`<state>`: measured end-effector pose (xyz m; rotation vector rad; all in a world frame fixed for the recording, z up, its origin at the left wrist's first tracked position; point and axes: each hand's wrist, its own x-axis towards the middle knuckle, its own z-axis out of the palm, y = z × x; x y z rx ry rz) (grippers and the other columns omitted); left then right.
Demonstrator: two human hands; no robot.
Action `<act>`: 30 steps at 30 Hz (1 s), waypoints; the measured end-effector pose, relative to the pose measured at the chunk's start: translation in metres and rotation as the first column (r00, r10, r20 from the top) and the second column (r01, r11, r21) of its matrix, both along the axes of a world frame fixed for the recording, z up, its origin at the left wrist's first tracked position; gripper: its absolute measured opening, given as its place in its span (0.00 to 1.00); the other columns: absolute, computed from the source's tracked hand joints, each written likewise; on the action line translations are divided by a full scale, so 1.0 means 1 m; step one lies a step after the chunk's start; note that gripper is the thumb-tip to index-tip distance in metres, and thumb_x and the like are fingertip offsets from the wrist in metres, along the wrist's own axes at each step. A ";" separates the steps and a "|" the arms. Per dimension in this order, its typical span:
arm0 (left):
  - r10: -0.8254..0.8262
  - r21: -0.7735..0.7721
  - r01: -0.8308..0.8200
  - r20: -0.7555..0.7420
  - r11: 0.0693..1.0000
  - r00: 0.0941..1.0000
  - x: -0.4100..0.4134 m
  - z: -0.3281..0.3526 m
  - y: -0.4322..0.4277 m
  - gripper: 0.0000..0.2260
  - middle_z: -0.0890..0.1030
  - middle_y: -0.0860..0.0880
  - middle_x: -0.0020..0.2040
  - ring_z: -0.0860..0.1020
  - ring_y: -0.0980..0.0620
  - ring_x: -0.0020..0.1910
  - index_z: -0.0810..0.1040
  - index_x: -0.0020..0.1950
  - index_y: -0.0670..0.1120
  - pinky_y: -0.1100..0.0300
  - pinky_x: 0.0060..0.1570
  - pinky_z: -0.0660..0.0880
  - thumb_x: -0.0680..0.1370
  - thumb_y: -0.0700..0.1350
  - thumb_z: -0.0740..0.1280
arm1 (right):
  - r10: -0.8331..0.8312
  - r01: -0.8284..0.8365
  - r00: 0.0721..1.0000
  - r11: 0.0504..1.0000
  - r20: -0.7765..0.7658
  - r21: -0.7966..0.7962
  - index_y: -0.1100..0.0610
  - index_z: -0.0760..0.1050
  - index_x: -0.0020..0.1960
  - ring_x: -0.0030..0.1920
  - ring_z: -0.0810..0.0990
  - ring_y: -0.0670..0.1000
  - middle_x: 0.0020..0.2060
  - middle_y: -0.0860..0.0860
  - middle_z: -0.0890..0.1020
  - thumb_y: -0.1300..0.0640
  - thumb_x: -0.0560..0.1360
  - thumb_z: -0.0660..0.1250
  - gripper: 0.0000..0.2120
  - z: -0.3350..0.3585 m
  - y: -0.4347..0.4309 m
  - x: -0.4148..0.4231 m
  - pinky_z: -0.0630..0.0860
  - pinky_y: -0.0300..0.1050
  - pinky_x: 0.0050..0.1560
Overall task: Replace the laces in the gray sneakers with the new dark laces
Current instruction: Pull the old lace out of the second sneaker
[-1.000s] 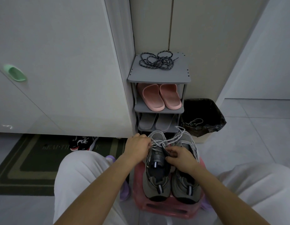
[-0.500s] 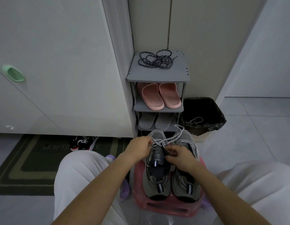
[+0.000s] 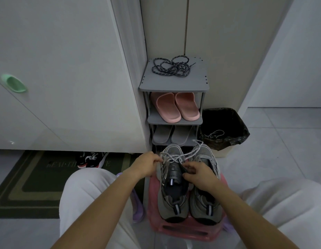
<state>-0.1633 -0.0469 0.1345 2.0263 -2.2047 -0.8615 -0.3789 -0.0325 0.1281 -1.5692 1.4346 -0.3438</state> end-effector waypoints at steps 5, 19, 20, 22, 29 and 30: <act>0.066 -0.003 -0.066 -0.029 0.998 0.997 0.006 -0.002 0.005 0.13 0.77 0.51 0.61 0.76 0.52 0.58 0.77 0.62 0.53 0.56 0.58 0.73 0.79 0.47 0.61 | -0.004 0.004 1.000 1.000 -0.012 0.021 0.54 0.77 0.61 0.53 0.79 0.47 0.52 0.51 0.81 0.54 0.72 0.71 0.18 0.004 -0.004 0.002 0.74 0.39 0.55; -0.015 -0.081 0.014 -0.009 0.997 1.000 -0.029 -0.003 -0.006 0.21 0.74 0.49 0.61 0.70 0.48 0.61 0.73 0.65 0.52 0.52 0.59 0.70 0.73 0.56 0.67 | 0.062 -0.089 0.875 0.995 -0.480 -0.033 0.63 0.78 0.52 0.51 0.79 0.58 0.50 0.60 0.81 0.63 0.77 0.57 0.12 0.004 -0.045 0.023 0.72 0.44 0.44; -0.013 -0.093 0.015 0.025 0.996 1.000 -0.028 -0.002 -0.007 0.21 0.74 0.49 0.59 0.71 0.48 0.60 0.73 0.63 0.51 0.53 0.57 0.70 0.72 0.57 0.67 | 0.070 -0.092 0.858 0.996 -0.509 -0.018 0.63 0.78 0.53 0.51 0.80 0.59 0.50 0.60 0.81 0.64 0.77 0.57 0.12 0.002 -0.047 0.024 0.71 0.44 0.44; -0.008 -0.097 0.014 0.067 0.995 0.998 -0.028 0.000 -0.007 0.20 0.75 0.49 0.56 0.72 0.48 0.57 0.74 0.59 0.49 0.55 0.53 0.69 0.72 0.58 0.67 | 0.064 -0.091 0.848 0.995 -0.526 -0.026 0.64 0.77 0.51 0.51 0.79 0.59 0.49 0.61 0.81 0.62 0.77 0.58 0.11 0.002 -0.049 0.027 0.70 0.44 0.43; 0.063 -0.025 -0.063 -0.011 0.998 0.998 -0.028 -0.002 -0.006 0.12 0.70 0.51 0.48 0.69 0.50 0.54 0.70 0.41 0.52 0.54 0.53 0.70 0.71 0.57 0.69 | -0.065 0.029 0.927 0.994 -0.370 -0.104 0.64 0.79 0.38 0.44 0.80 0.57 0.39 0.58 0.82 0.57 0.76 0.64 0.12 0.004 -0.044 0.031 0.70 0.42 0.40; 0.071 -0.023 -0.071 -0.036 0.997 0.997 -0.029 -0.002 -0.006 0.12 0.70 0.51 0.48 0.69 0.50 0.53 0.69 0.39 0.52 0.55 0.52 0.70 0.71 0.56 0.70 | -0.081 0.047 0.935 0.993 -0.346 -0.104 0.63 0.80 0.40 0.45 0.80 0.56 0.41 0.58 0.82 0.58 0.76 0.65 0.10 0.006 -0.044 0.030 0.69 0.41 0.40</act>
